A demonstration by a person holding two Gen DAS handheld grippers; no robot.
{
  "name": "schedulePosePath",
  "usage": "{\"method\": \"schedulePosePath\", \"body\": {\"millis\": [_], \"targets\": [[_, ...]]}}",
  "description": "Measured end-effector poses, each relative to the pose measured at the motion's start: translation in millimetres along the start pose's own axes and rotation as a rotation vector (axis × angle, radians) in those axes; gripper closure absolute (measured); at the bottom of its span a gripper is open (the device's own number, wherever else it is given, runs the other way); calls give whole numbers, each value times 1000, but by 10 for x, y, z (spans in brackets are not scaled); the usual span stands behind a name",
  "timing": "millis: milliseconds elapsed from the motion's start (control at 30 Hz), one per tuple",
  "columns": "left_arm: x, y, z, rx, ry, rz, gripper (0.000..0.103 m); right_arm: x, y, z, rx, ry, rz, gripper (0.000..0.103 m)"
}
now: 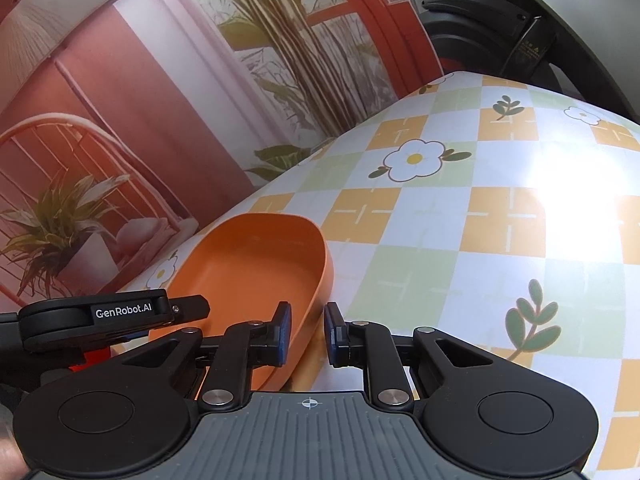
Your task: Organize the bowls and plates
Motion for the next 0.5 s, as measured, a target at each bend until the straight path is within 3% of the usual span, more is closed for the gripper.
{"method": "schedulePosePath", "body": {"millis": [200,500], "targets": [[24,55,16,9,-27,-12,80,15,43,-41,25,-22,-6,88],[135,408,-24,12,-95,-46,85,29,290,-21,27,-48,-38,90]]}}
Point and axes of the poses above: each gripper's, at about its wrist camera, not at the fingertips, and y roughly against the way its jaws point, z to its left, x to its underside, the point moved 5 cm from there along -y, roughly the way its jaws point, and after that the axes turned 14 degrees about y, right-handed, at the moved point
